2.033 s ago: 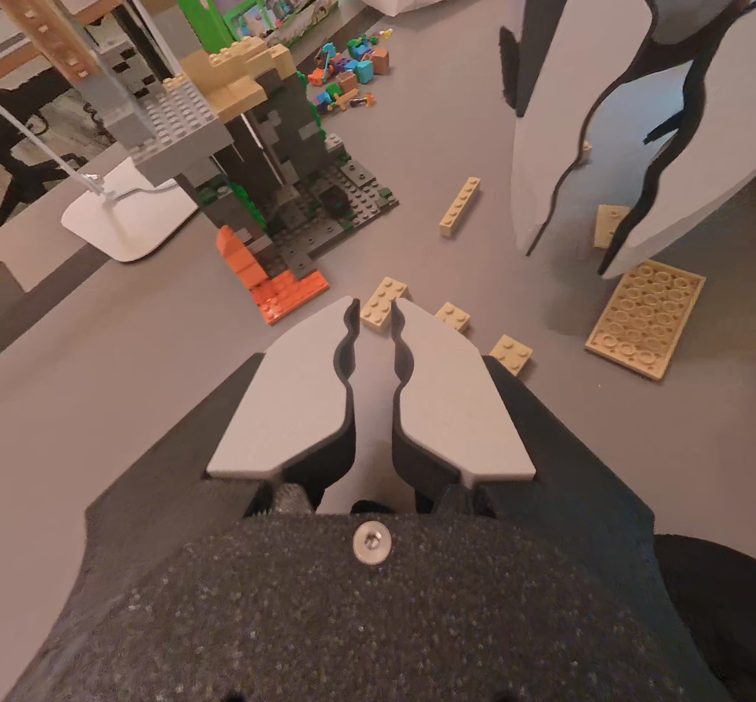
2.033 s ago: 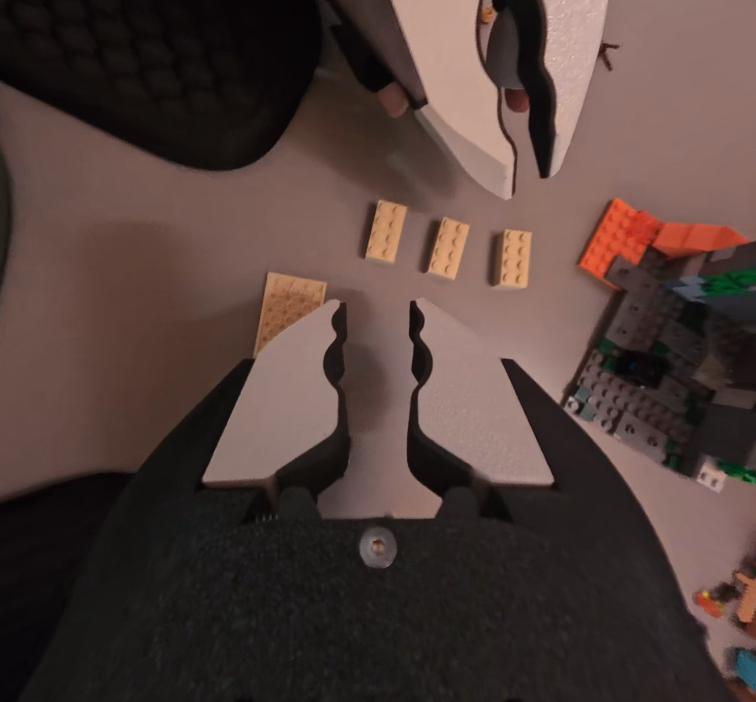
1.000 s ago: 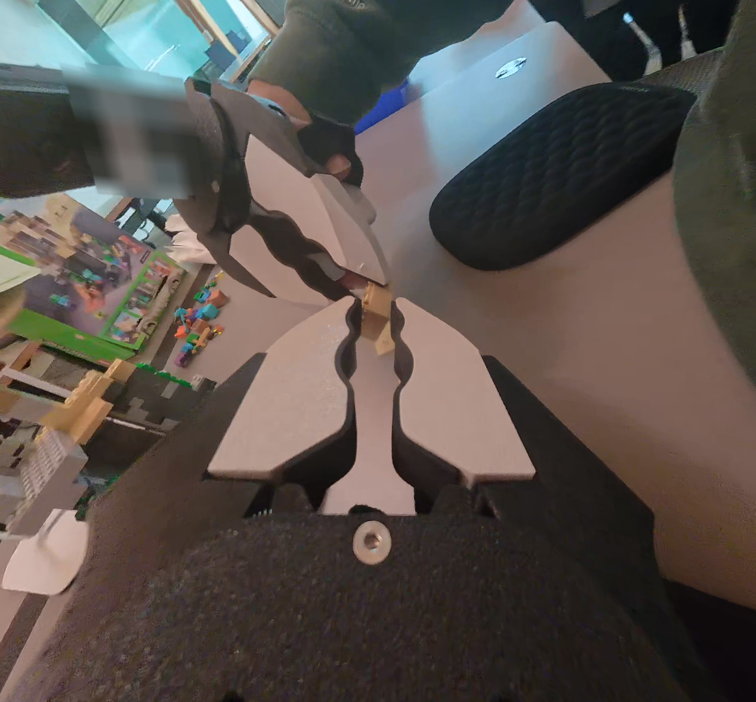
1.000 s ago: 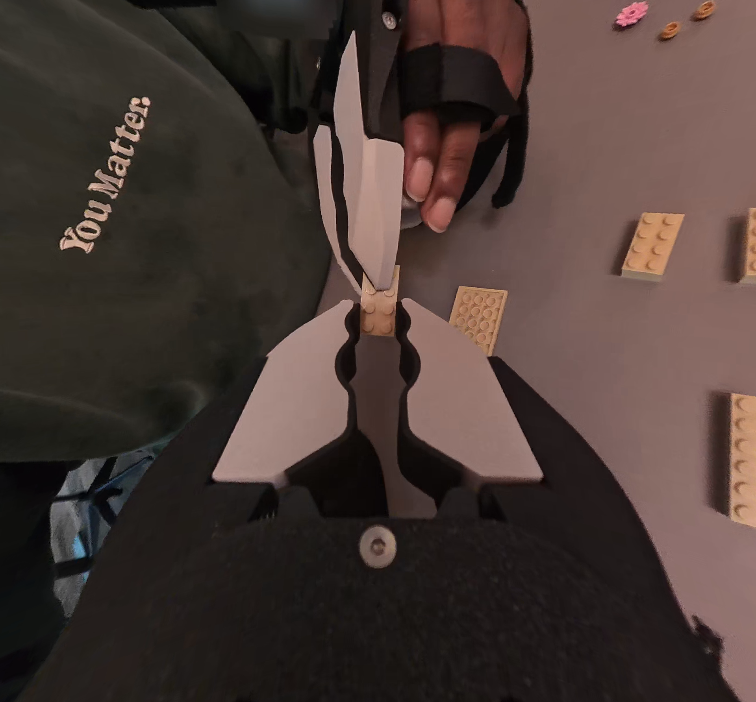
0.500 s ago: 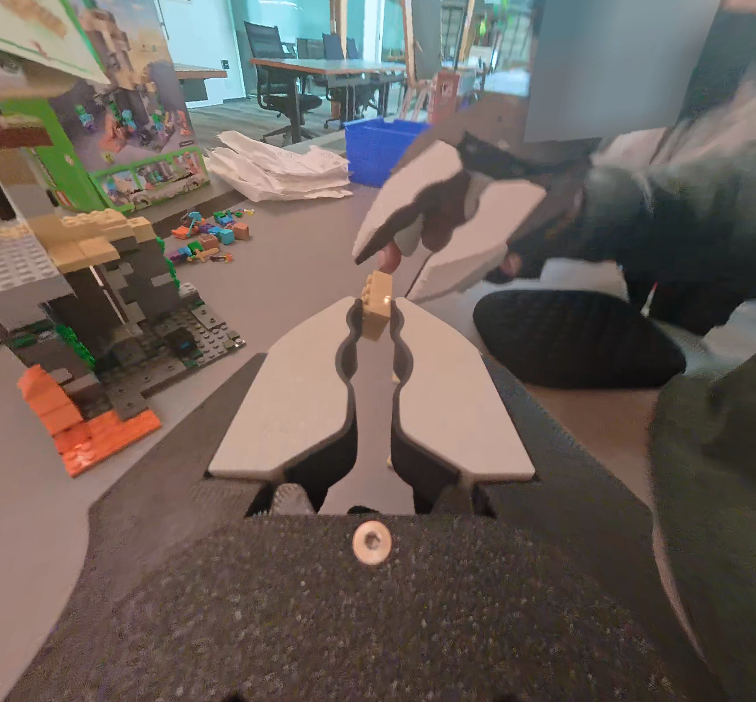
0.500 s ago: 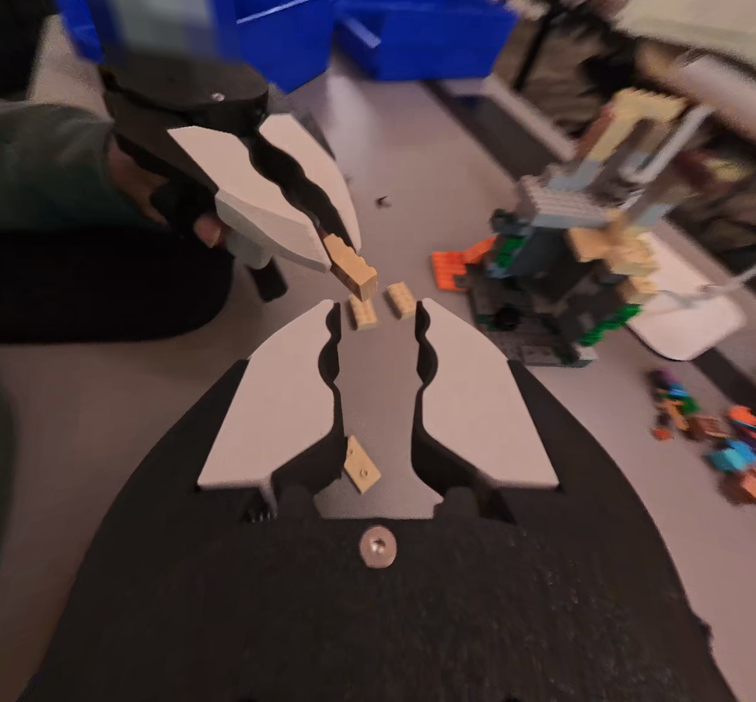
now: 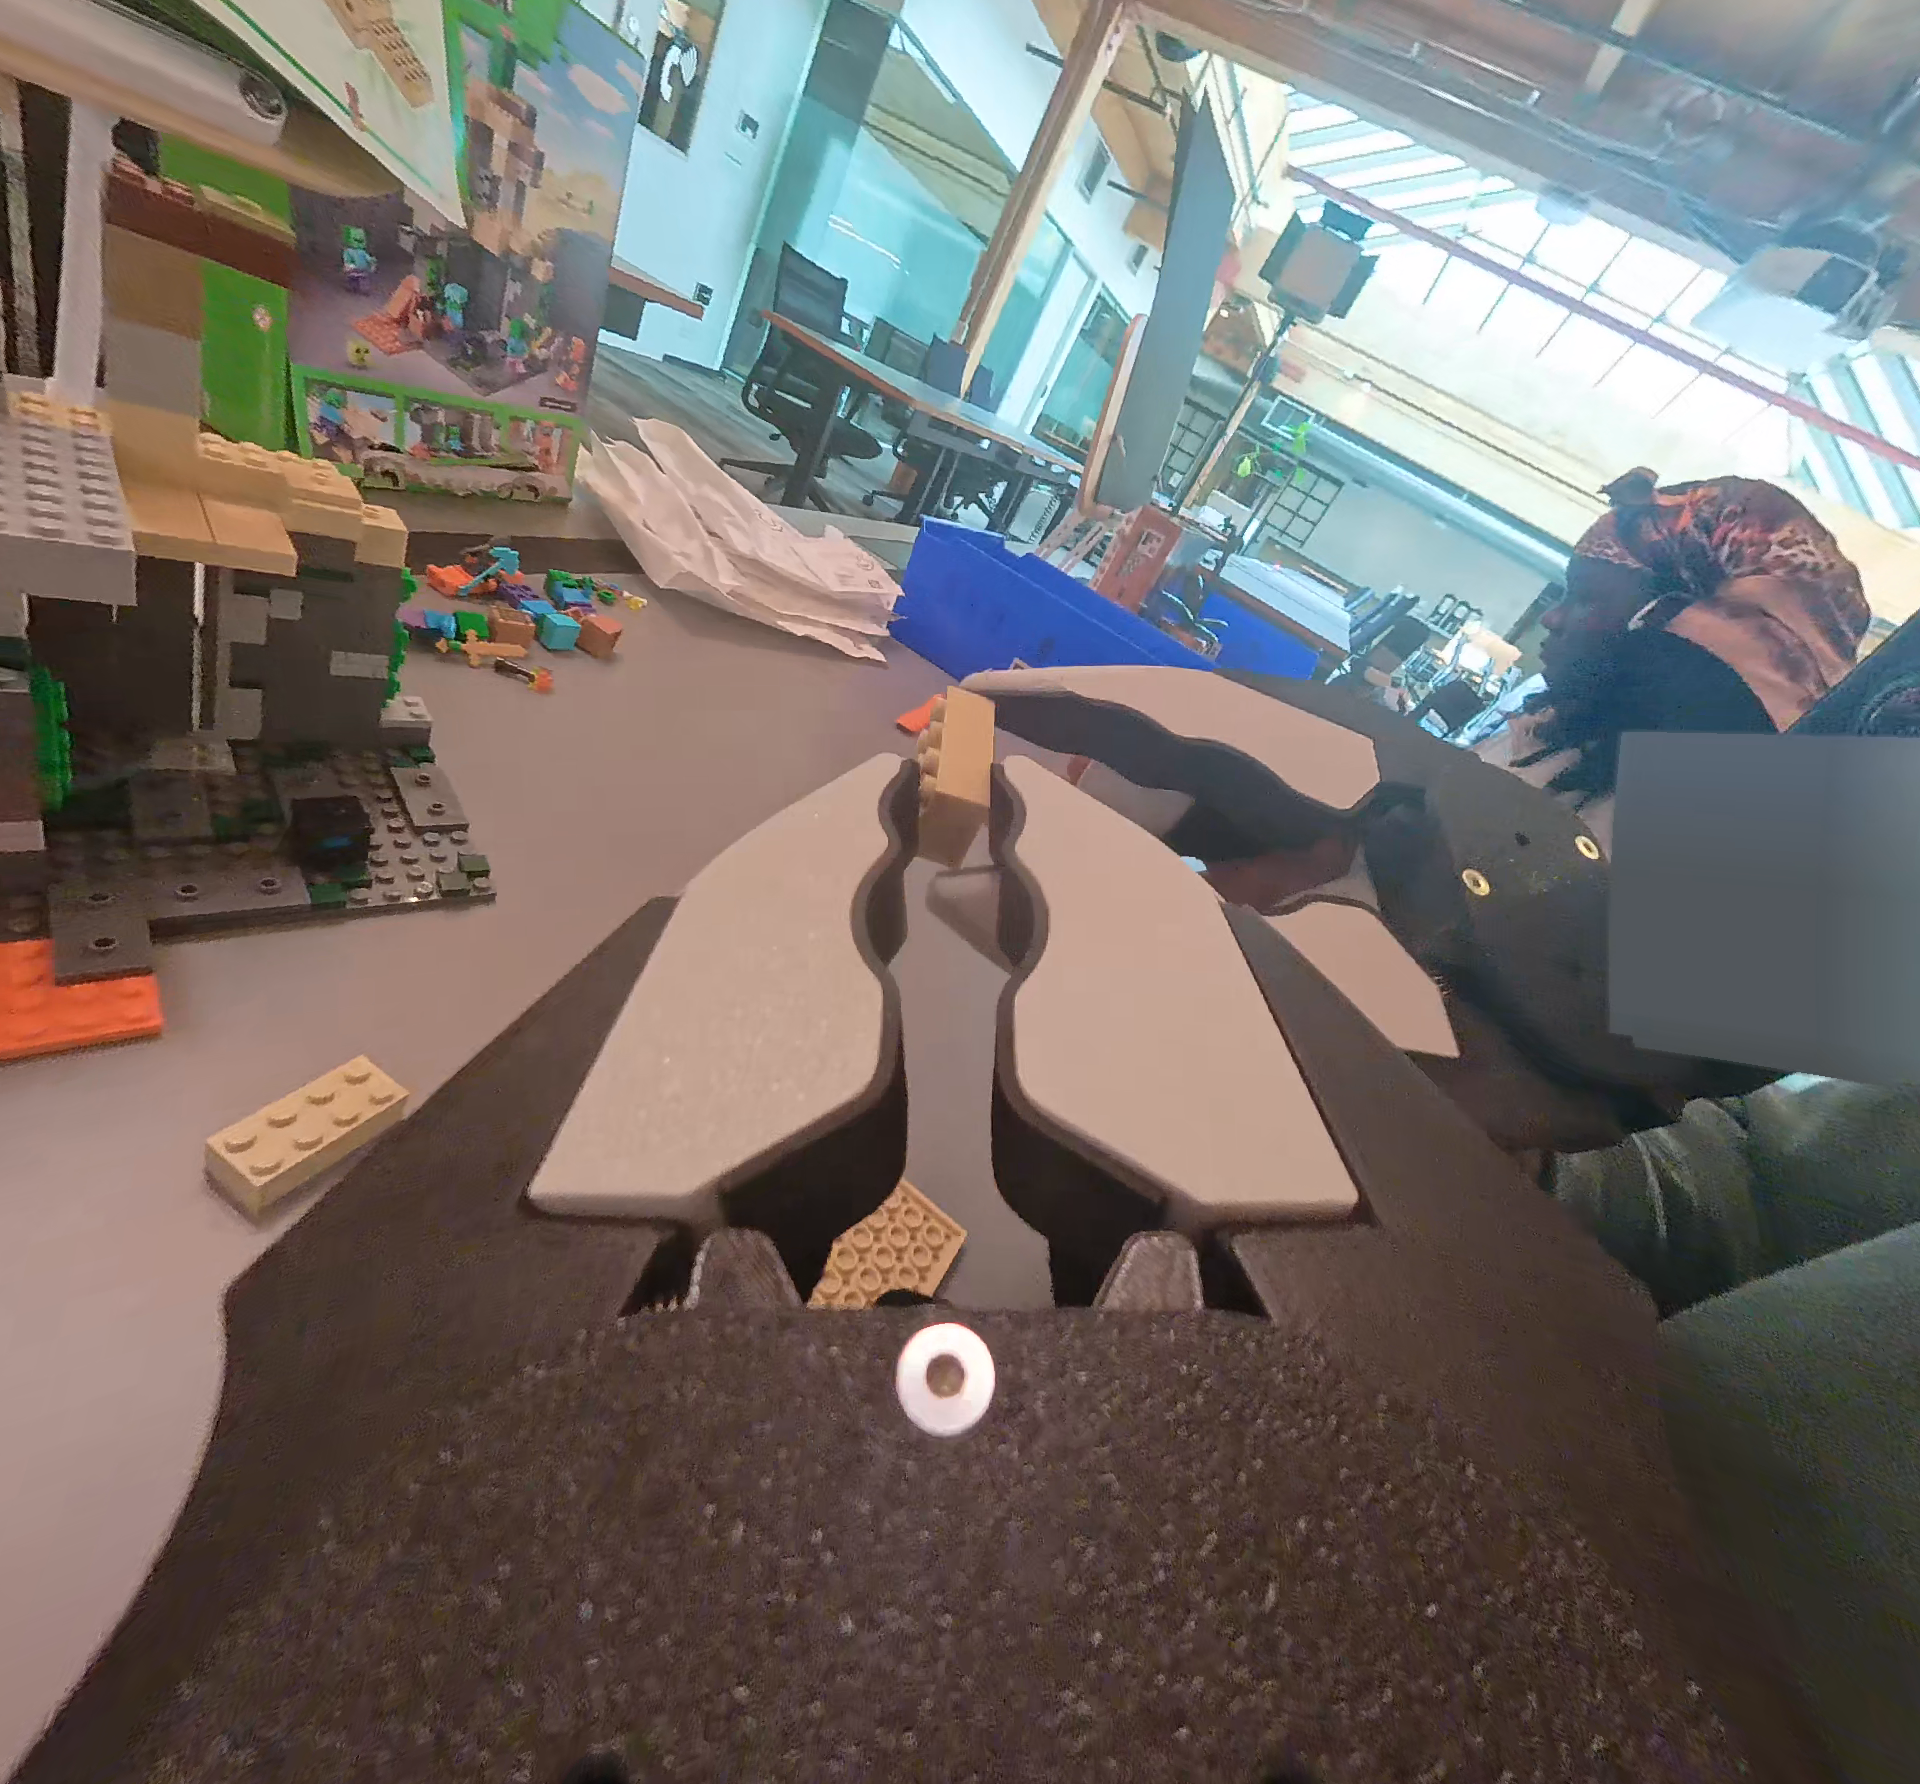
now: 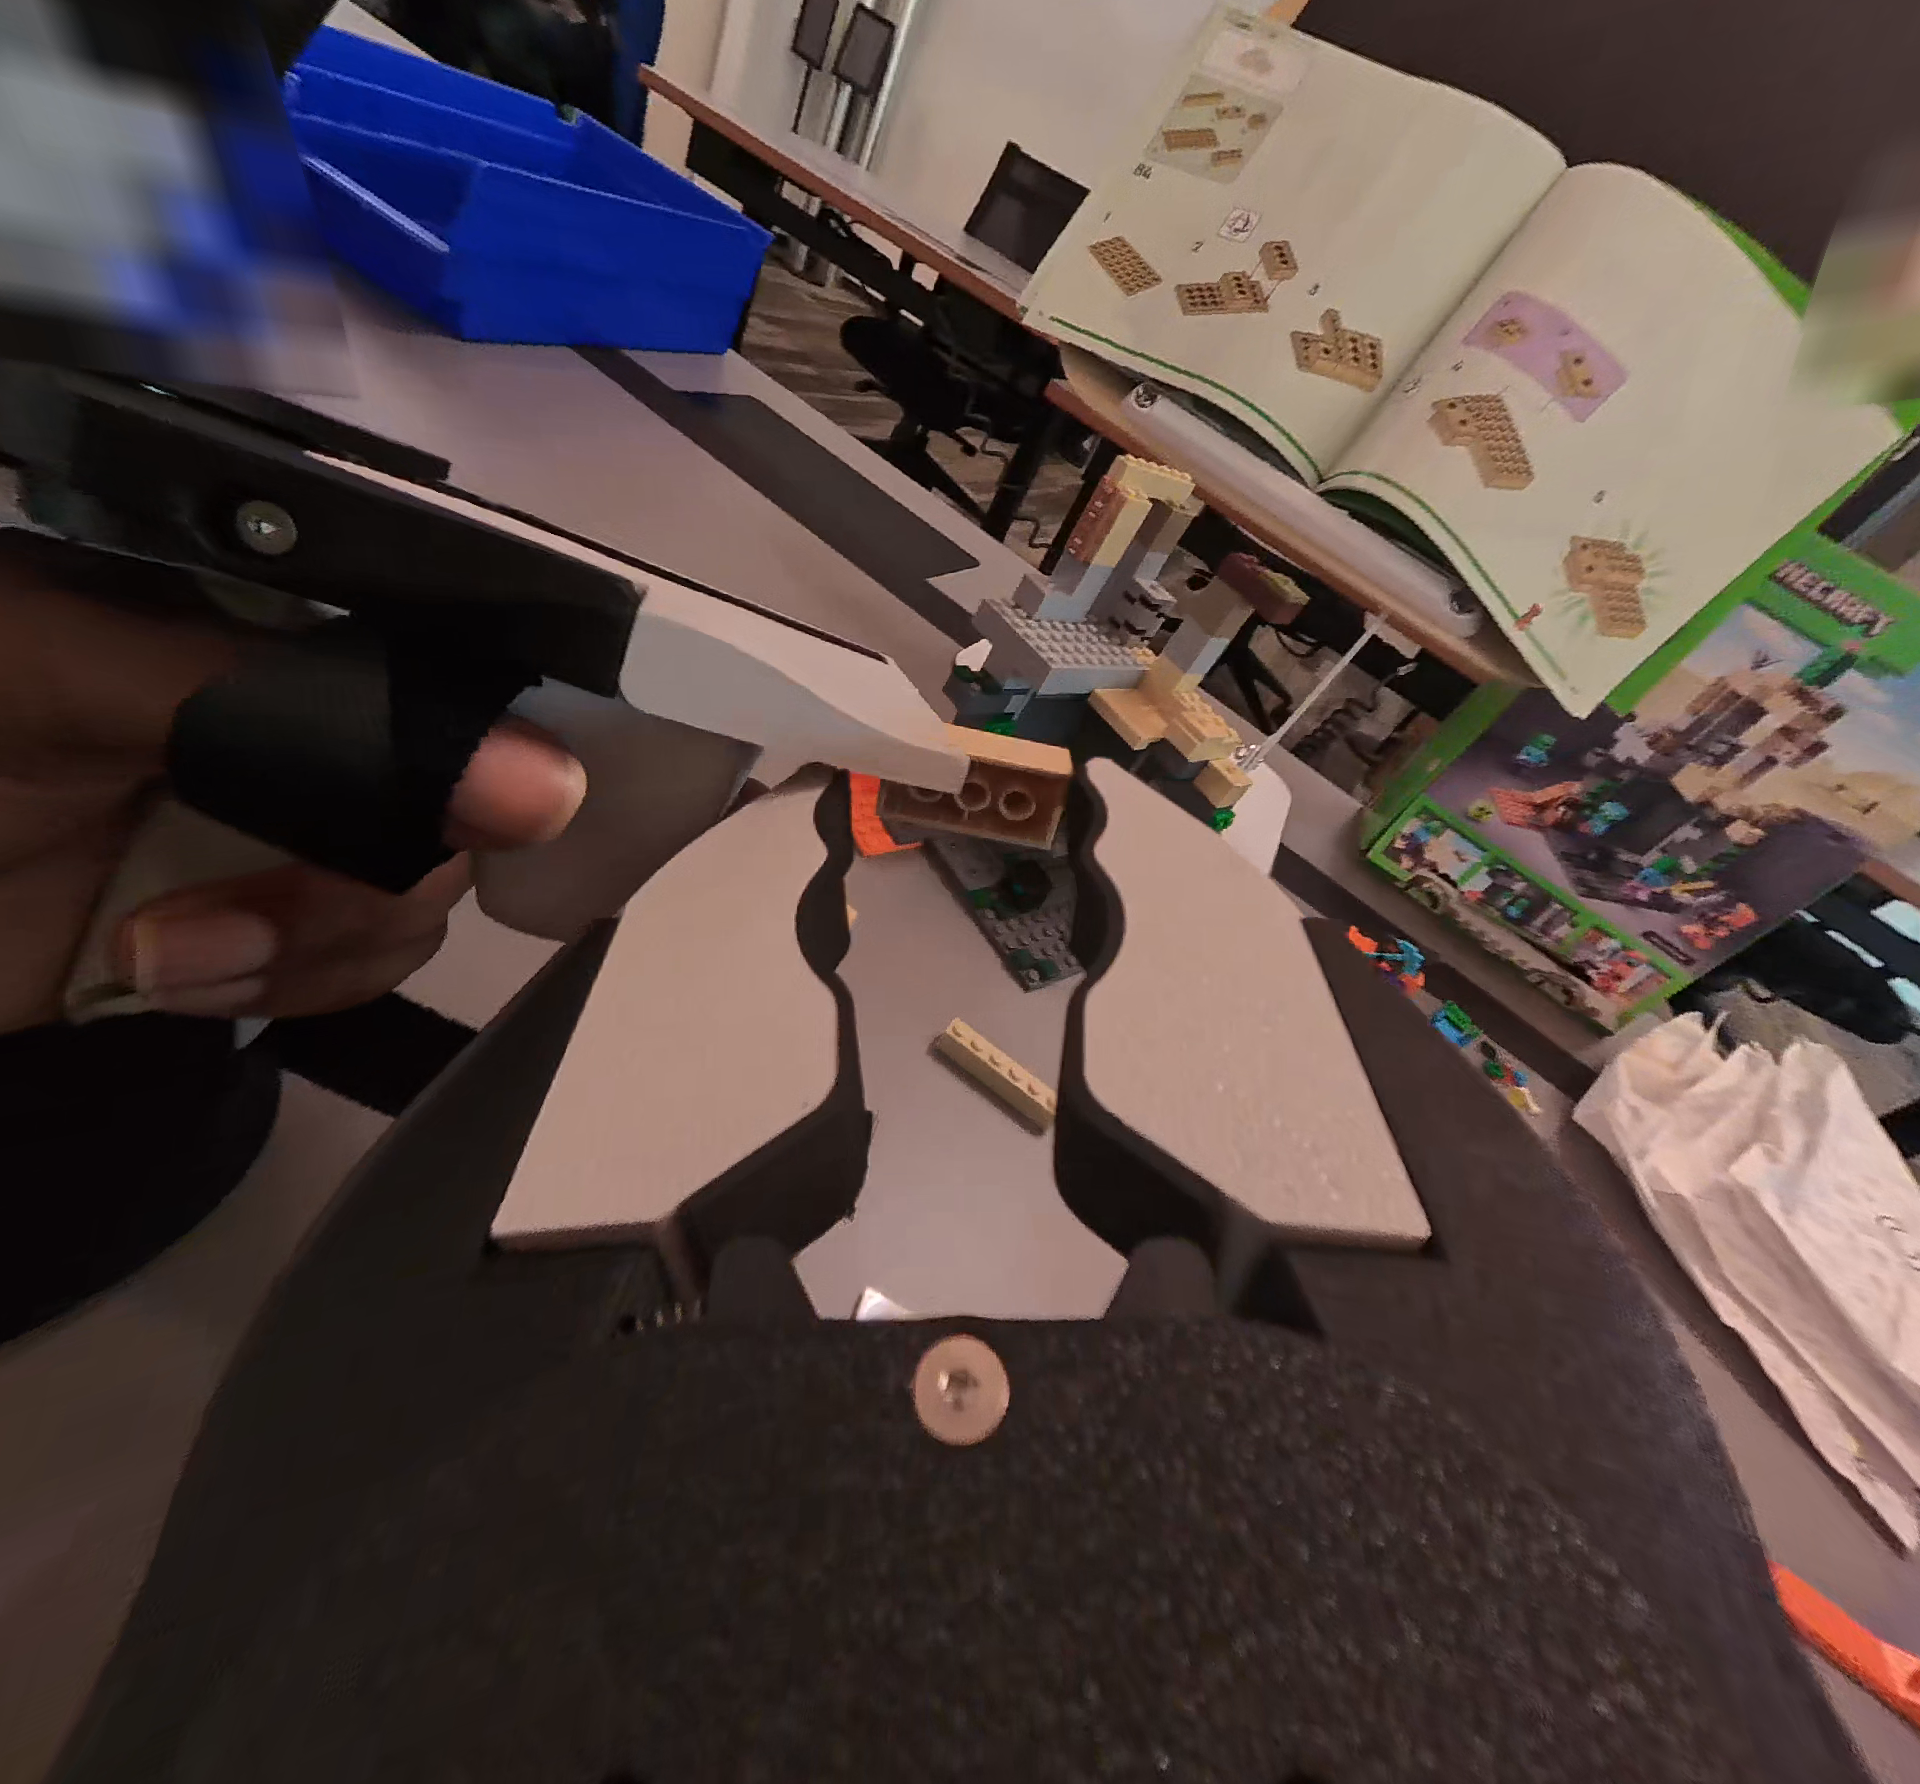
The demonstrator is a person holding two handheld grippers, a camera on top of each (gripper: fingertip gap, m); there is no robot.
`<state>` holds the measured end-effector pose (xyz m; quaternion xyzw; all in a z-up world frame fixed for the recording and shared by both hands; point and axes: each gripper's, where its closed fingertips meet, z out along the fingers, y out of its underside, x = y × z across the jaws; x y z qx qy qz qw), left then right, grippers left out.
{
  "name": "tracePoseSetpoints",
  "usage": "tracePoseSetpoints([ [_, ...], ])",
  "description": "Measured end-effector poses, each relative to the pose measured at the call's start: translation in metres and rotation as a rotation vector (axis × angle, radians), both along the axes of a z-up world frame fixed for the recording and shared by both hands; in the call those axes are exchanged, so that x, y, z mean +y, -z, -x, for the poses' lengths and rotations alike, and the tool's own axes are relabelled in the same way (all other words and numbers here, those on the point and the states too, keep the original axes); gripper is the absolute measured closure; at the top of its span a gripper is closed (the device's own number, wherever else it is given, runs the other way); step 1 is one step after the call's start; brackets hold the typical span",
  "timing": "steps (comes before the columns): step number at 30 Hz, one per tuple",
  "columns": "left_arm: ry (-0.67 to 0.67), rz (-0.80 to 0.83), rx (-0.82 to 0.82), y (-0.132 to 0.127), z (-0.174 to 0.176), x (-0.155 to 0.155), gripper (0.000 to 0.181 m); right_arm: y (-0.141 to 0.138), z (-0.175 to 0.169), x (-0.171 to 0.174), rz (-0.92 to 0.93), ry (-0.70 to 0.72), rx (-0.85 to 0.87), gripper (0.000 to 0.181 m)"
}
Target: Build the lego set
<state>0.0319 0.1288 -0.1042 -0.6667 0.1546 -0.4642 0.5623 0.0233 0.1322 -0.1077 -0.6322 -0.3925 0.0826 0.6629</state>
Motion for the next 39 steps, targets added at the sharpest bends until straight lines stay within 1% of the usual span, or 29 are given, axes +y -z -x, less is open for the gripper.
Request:
tracePoseSetpoints([
  [3, -0.005, 0.024, -0.034, 0.0, 0.001, 0.0, 0.169, -0.001, 0.0, 0.003, -0.017, 0.012, -0.012, 0.146],
  [6, 0.001, 0.045, -0.051, 0.003, 0.0, 0.0, 0.169, 0.002, -0.001, 0.002, -0.021, -0.013, -0.032, 0.147],
  [10, 0.036, 0.055, -0.035, 0.009, -0.002, -0.003, 0.168, 0.009, -0.004, 0.001, 0.02, -0.117, -0.085, 0.147],
  [13, 0.066, 0.039, -0.009, 0.011, -0.002, -0.005, 0.156, 0.017, -0.017, 0.009, 0.1, -0.174, -0.129, 0.147],
  [15, 0.084, 0.014, 0.076, 0.017, -0.001, -0.005, 0.153, 0.022, -0.027, 0.012, 0.161, -0.223, -0.159, 0.147],
  [17, 0.107, -0.039, 0.235, 0.027, 0.0, -0.005, 0.151, 0.025, -0.039, 0.017, 0.199, -0.251, -0.195, 0.147],
  [19, 0.148, -0.058, 0.381, 0.042, 0.001, -0.006, 0.149, 0.03, -0.05, 0.021, 0.236, -0.274, -0.234, 0.147],
  [23, 0.256, -0.022, 0.625, 0.081, 0.004, -0.01, 0.141, 0.039, -0.064, 0.02, 0.308, -0.335, -0.279, 0.147],
  [25, 0.308, -0.008, 0.767, 0.103, 0.008, -0.013, 0.136, 0.046, -0.07, 0.019, 0.344, -0.35, -0.297, 0.147],
  [27, 0.367, 0.01, 0.875, 0.12, 0.013, -0.016, 0.131, 0.051, -0.073, 0.018, 0.364, -0.357, -0.3, 0.147],
  [30, 0.439, 0.023, 0.925, 0.129, 0.012, -0.023, 0.129, 0.057, -0.077, 0.016, 0.403, -0.37, -0.292, 0.147],
  [34, 0.509, 0.026, 0.981, 0.138, 0.012, -0.029, 0.121, 0.066, -0.08, 0.012, 0.438, -0.397, -0.305, 0.147],
  [39, 0.563, 0.032, 1.026, 0.148, 0.009, -0.034, 0.121, 0.069, -0.08, 0.01, 0.452, -0.419, -0.311, 0.147],
])
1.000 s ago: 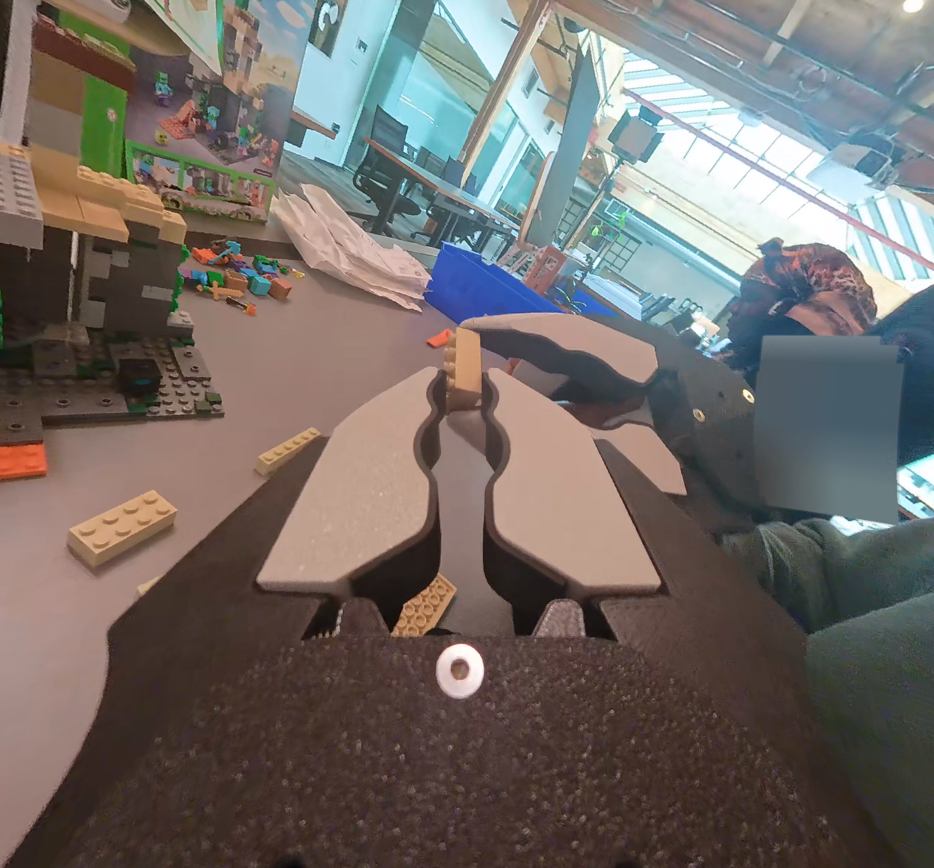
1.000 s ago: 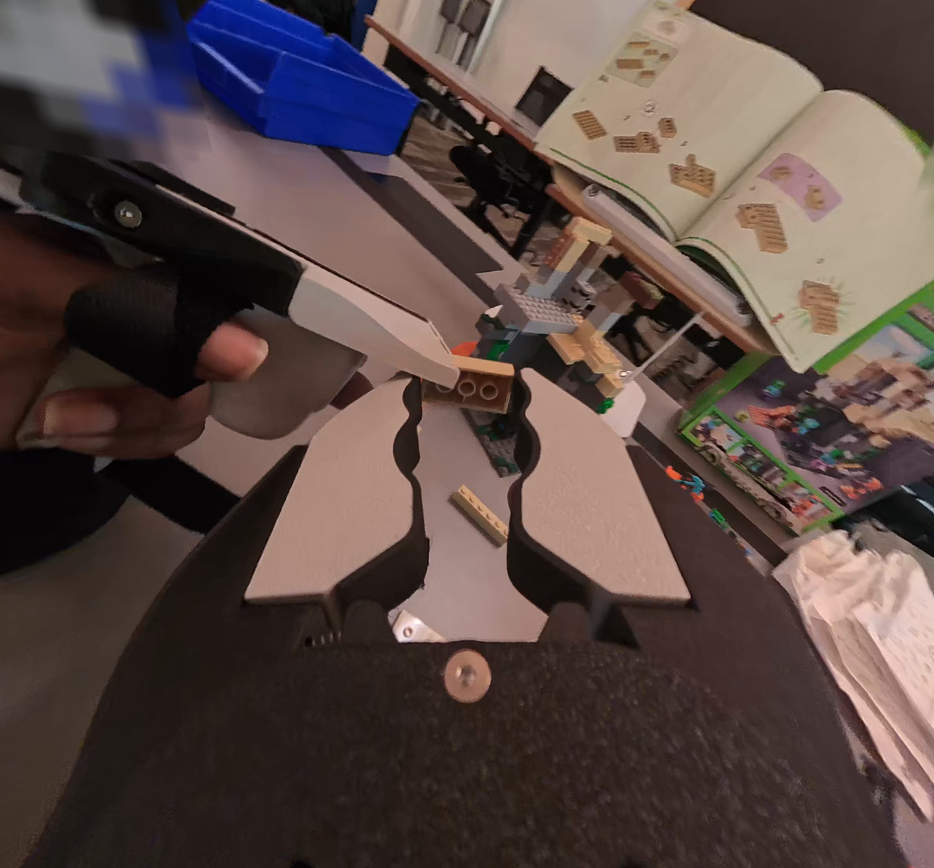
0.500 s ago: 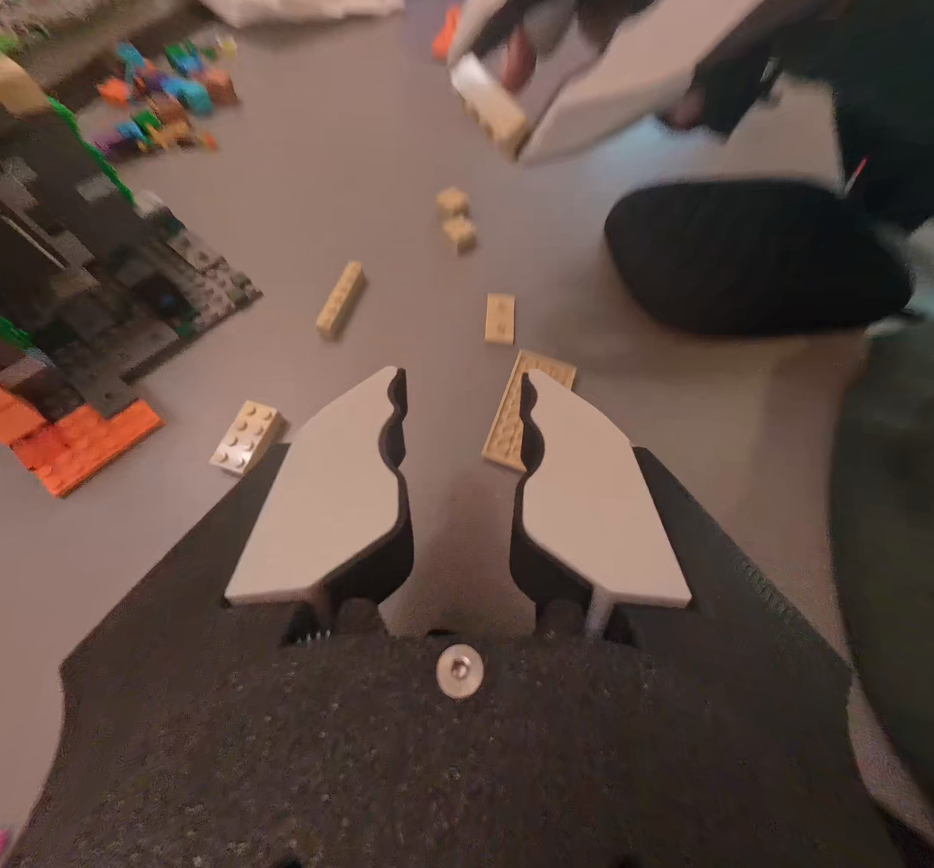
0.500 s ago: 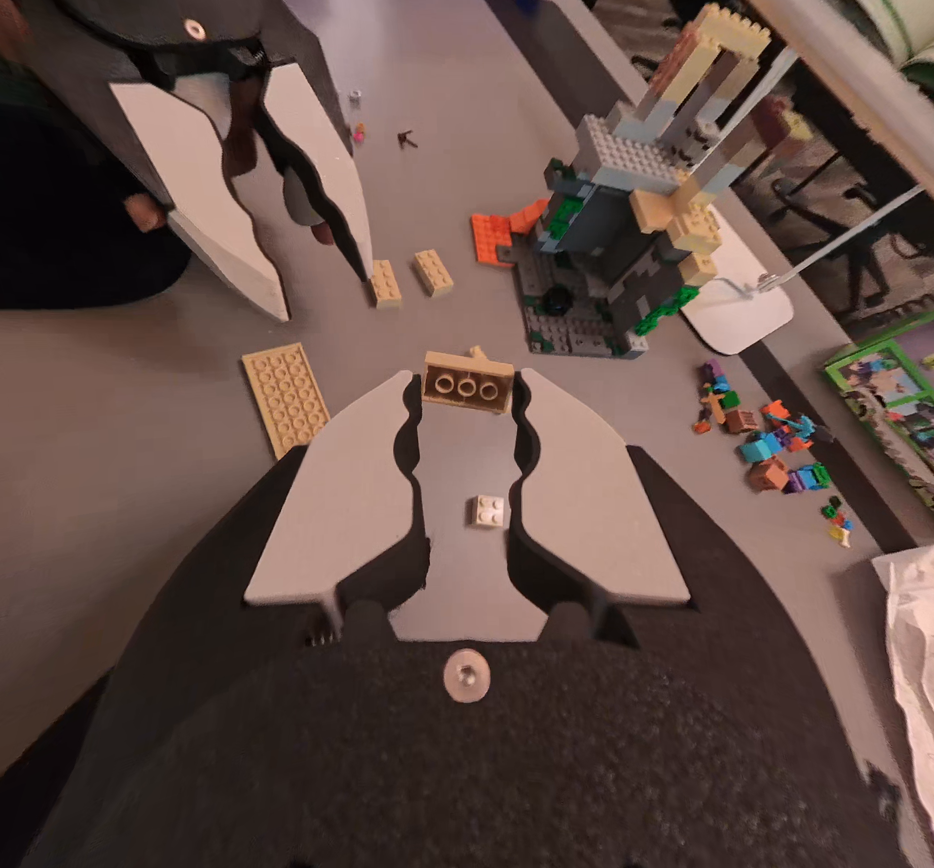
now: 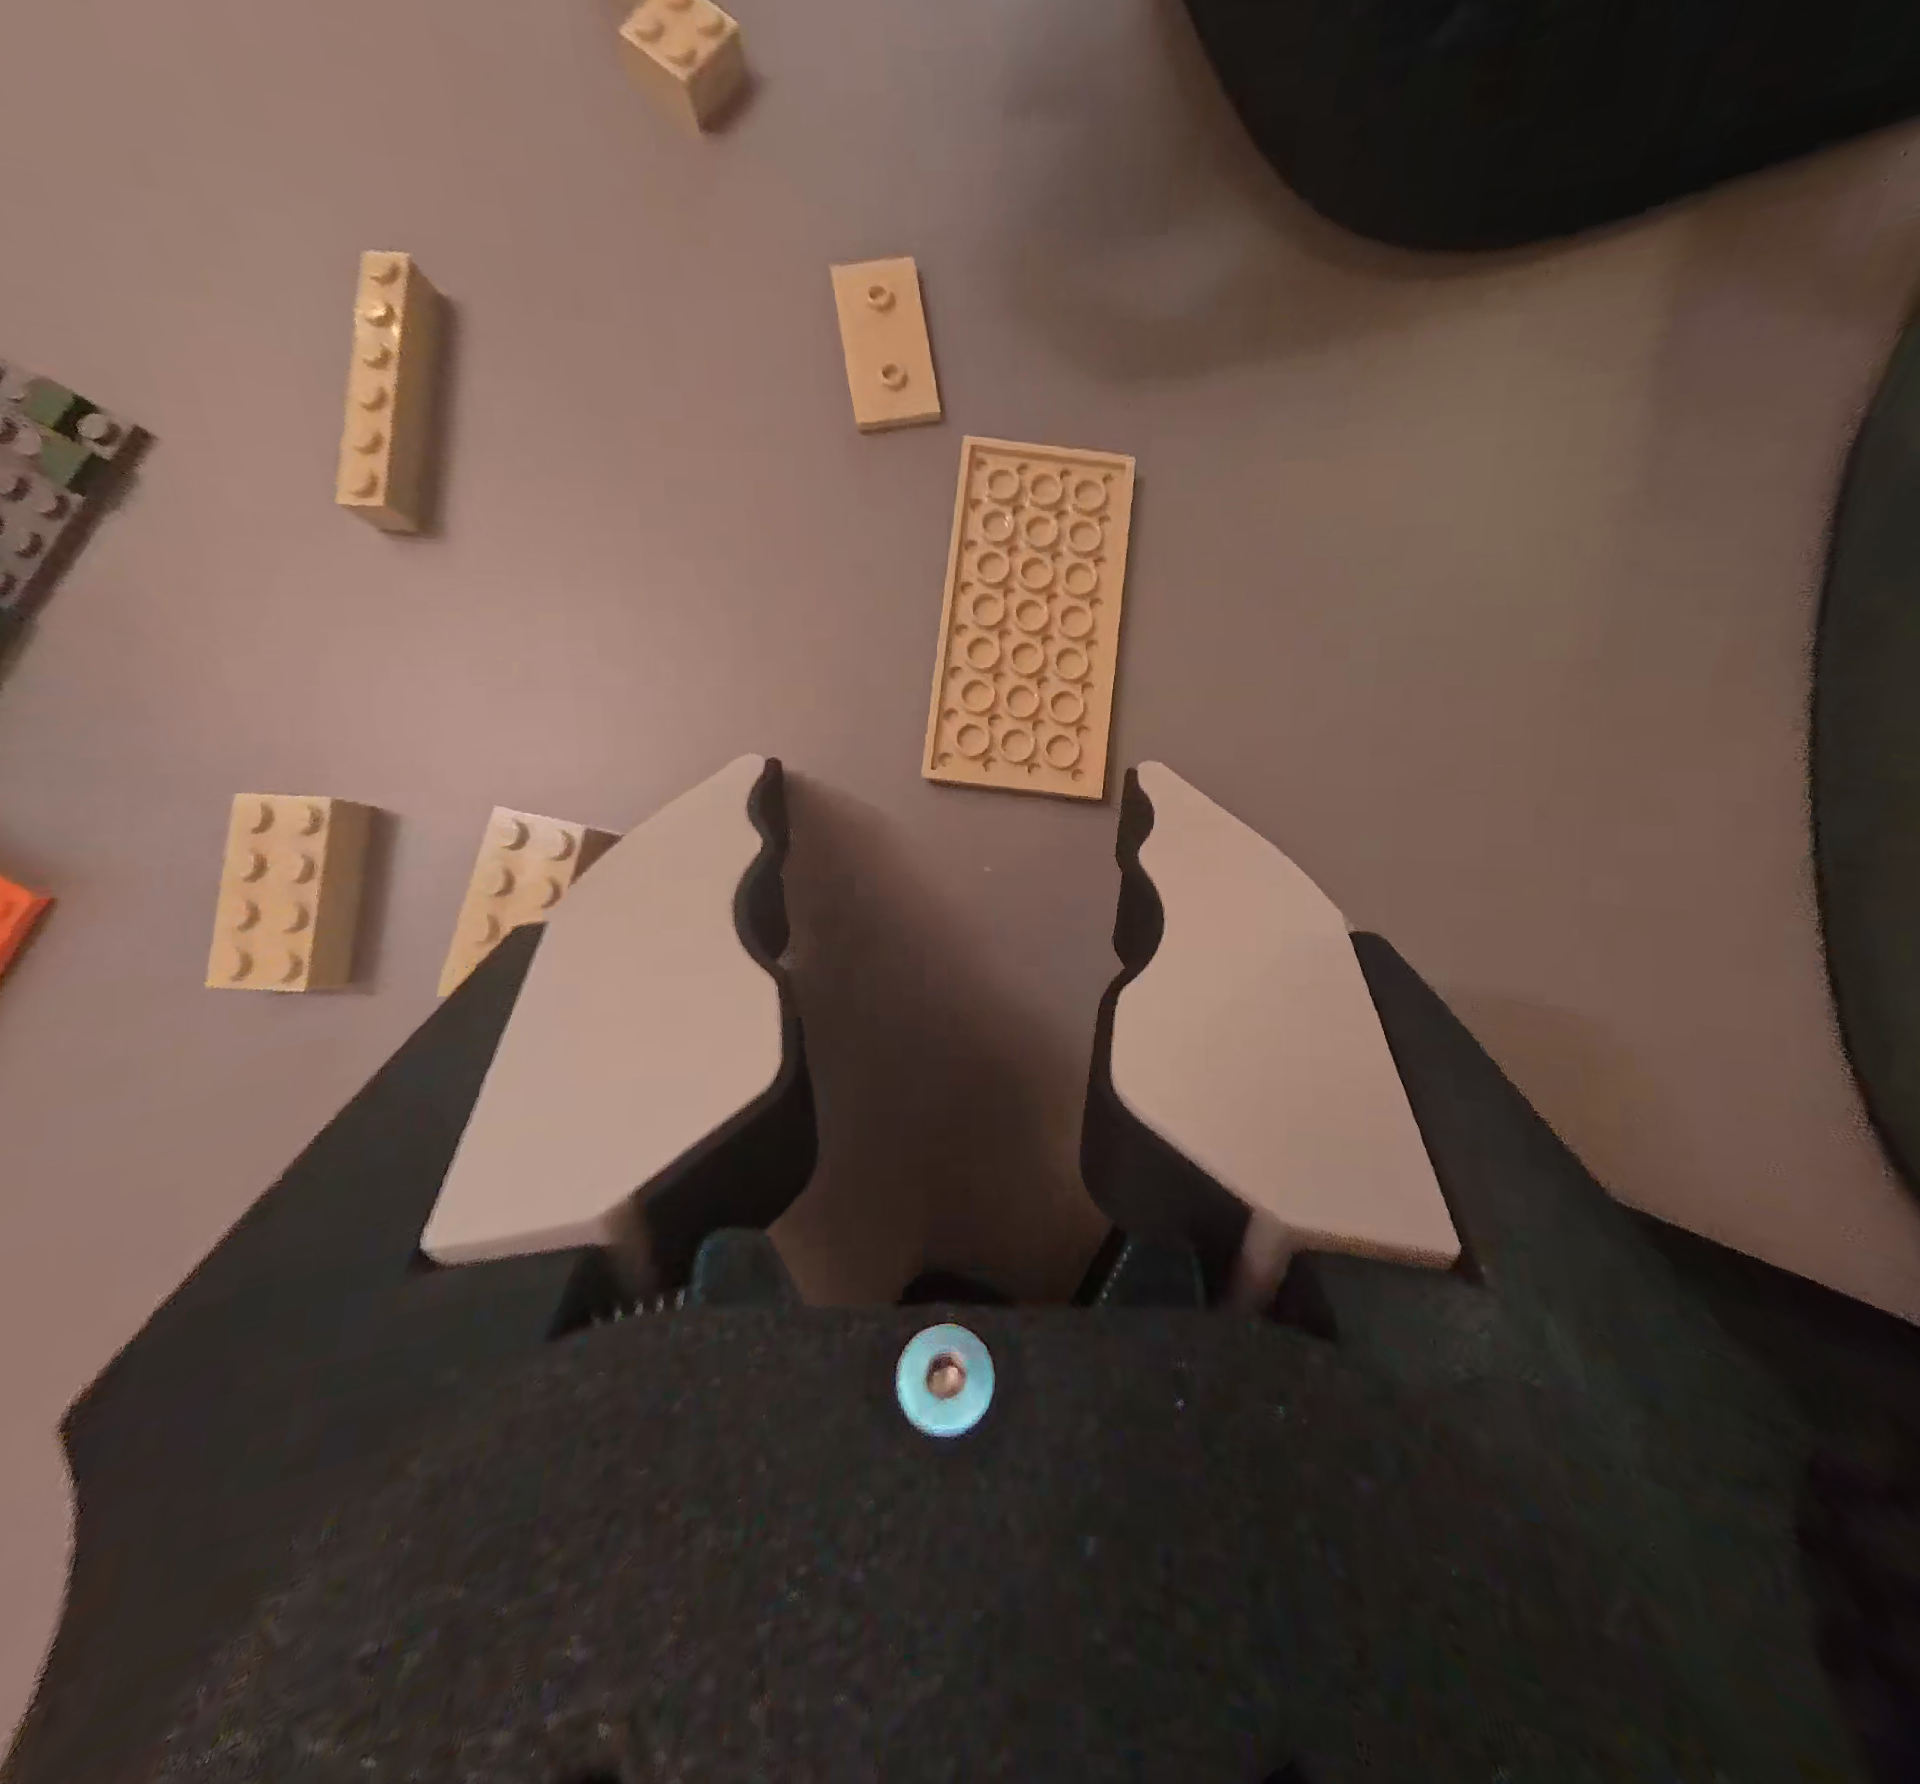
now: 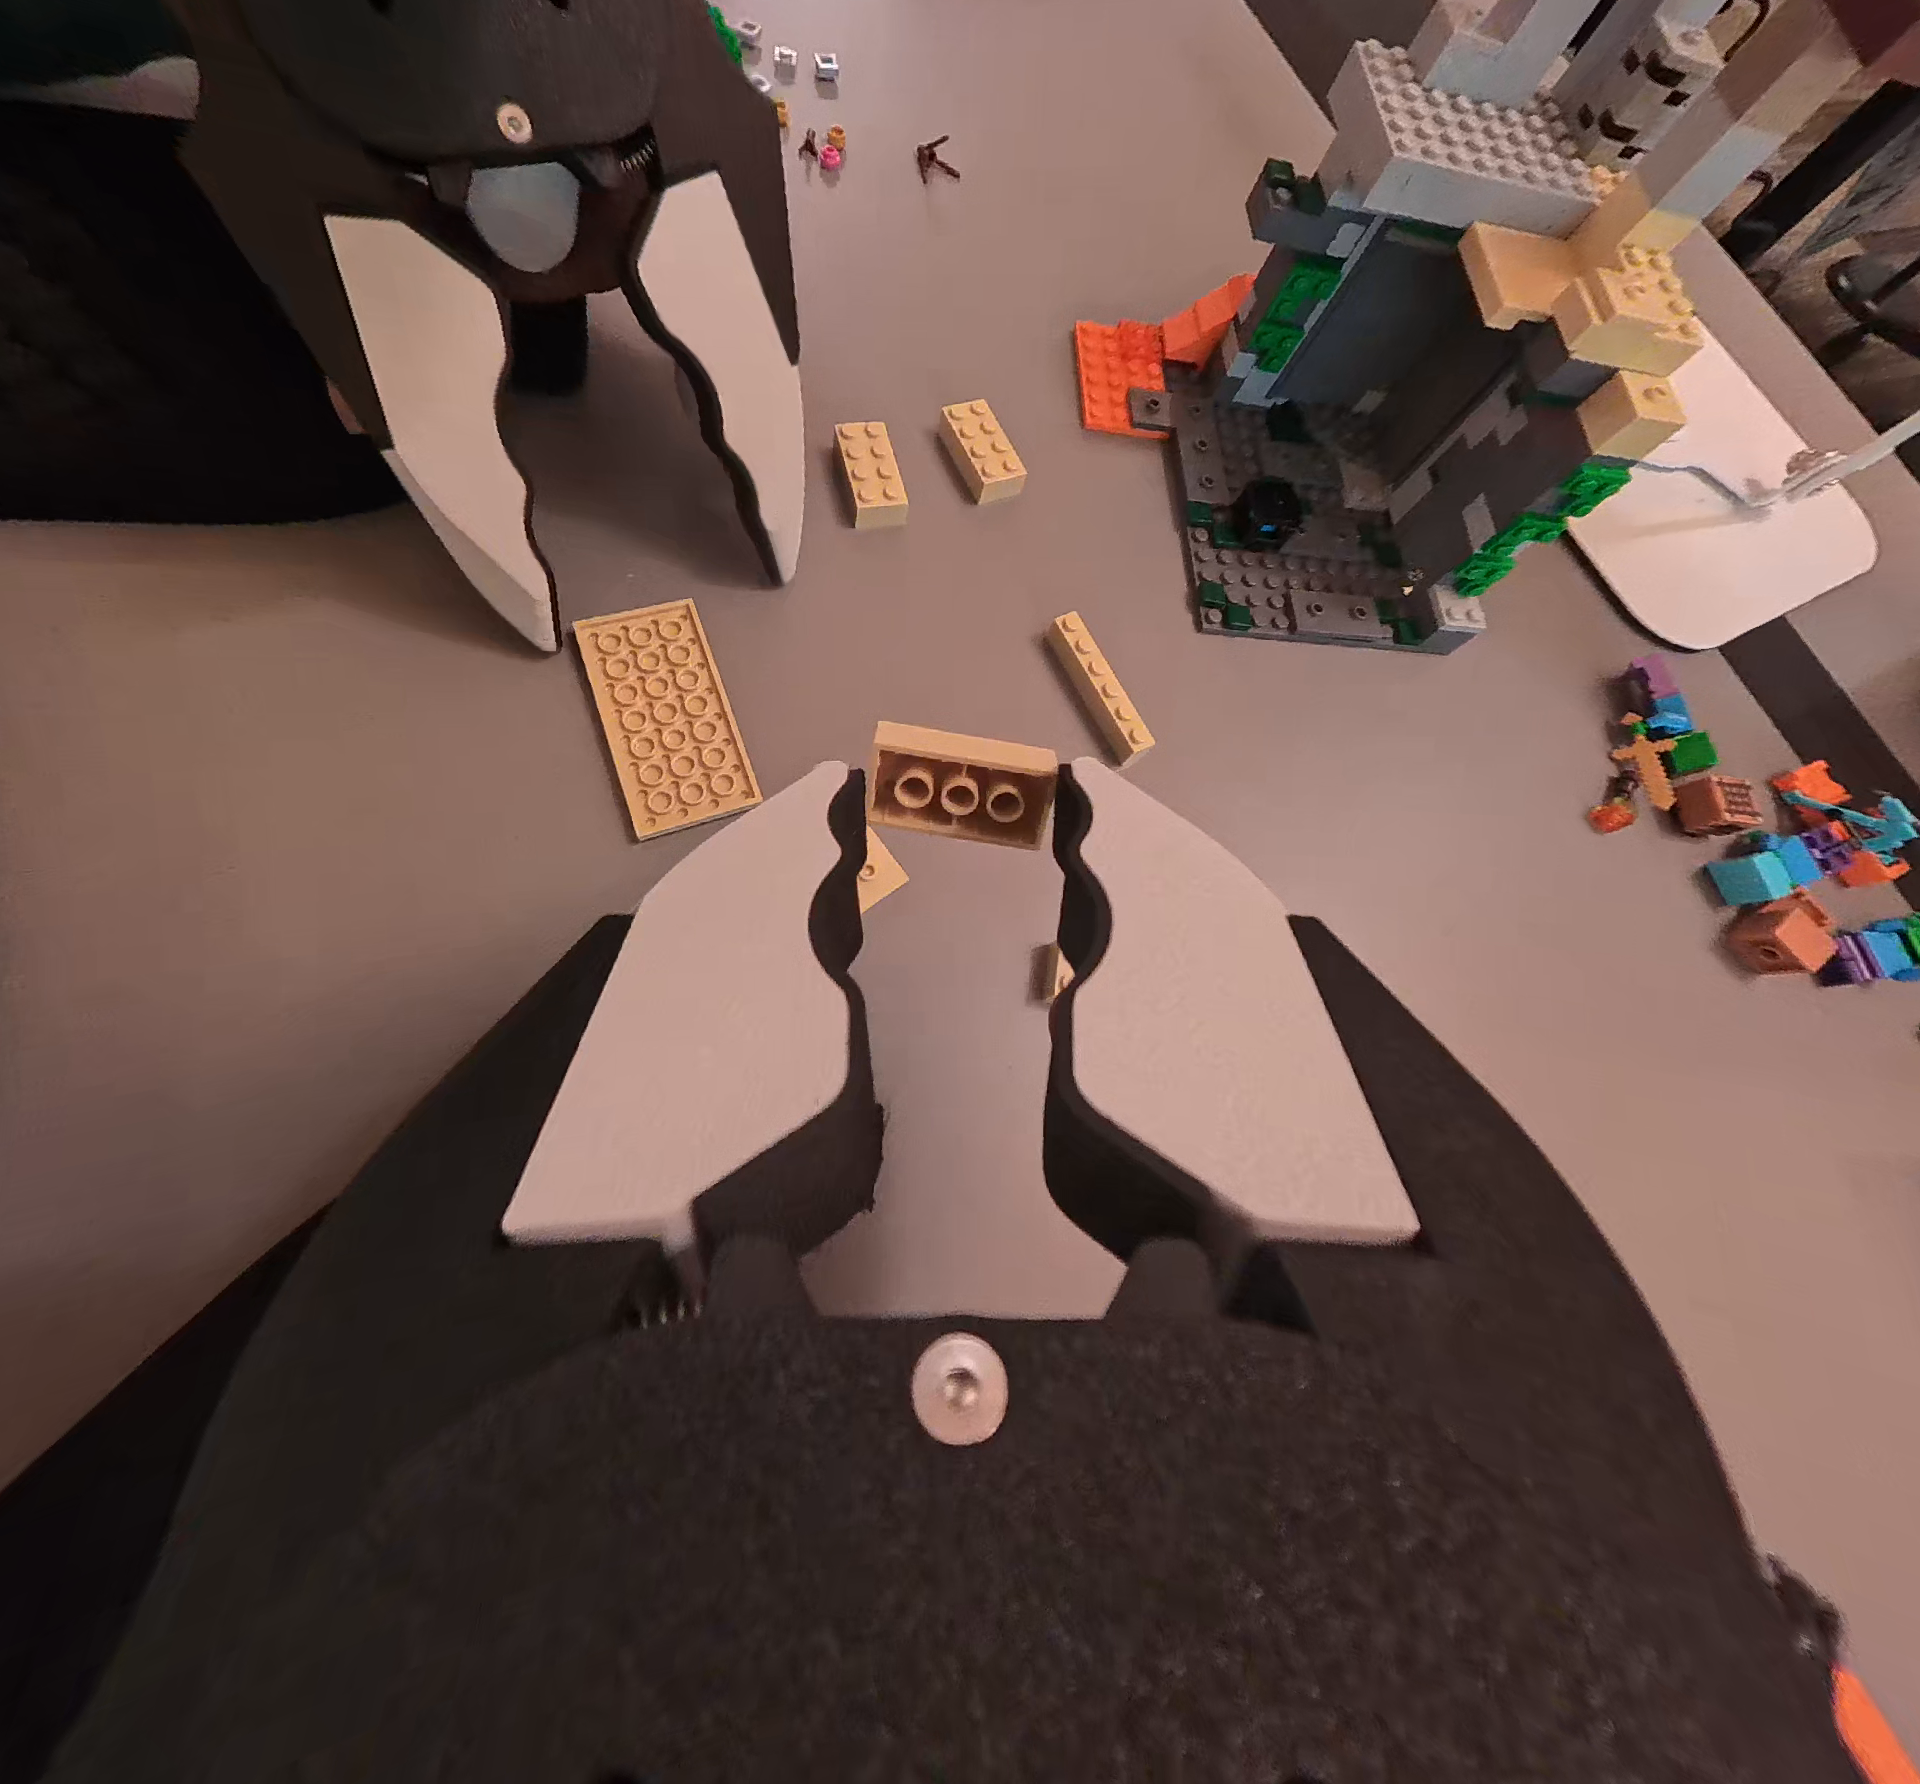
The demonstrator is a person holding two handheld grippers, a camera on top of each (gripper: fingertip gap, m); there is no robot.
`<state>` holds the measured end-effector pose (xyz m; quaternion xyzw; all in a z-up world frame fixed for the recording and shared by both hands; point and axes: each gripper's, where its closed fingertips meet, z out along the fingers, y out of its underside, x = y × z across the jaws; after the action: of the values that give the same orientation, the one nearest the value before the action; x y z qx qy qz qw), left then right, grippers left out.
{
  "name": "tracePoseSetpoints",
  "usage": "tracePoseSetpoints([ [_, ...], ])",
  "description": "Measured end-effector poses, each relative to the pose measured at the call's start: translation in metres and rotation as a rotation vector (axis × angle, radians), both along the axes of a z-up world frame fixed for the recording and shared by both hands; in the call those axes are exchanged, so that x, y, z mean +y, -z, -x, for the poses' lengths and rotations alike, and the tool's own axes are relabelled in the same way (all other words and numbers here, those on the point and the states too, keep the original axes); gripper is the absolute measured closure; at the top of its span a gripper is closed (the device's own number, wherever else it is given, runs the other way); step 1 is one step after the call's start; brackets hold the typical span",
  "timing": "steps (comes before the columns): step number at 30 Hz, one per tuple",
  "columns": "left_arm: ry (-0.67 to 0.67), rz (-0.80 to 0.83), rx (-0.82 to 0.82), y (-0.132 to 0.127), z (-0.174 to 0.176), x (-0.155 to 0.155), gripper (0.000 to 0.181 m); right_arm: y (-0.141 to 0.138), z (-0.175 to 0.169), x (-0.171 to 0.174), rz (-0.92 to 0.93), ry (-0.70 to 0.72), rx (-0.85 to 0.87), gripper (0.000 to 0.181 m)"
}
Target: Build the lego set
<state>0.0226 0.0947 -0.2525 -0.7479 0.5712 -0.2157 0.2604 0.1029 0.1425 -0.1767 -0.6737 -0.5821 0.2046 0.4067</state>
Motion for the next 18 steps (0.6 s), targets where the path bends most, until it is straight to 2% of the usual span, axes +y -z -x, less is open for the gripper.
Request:
tracePoseSetpoints([
  [4, -0.002, 0.008, -0.009, 0.0002, -0.0028, -0.0005, 0.127, 0.0017, 0.0012, -0.0005, 0.01, -0.01, 0.006, 0.147],
  [14, -0.046, -0.002, -0.021, -0.0003, -0.0082, -0.0019, 0.155, 0.0066, 0.005, -0.0021, 0.02, -0.037, -0.004, 0.147],
  [18, -0.035, -0.022, -0.009, -0.0012, -0.0075, -0.0047, 0.149, 0.0054, 0.0072, -0.0083, 0.048, -0.063, -0.013, 0.147],
])
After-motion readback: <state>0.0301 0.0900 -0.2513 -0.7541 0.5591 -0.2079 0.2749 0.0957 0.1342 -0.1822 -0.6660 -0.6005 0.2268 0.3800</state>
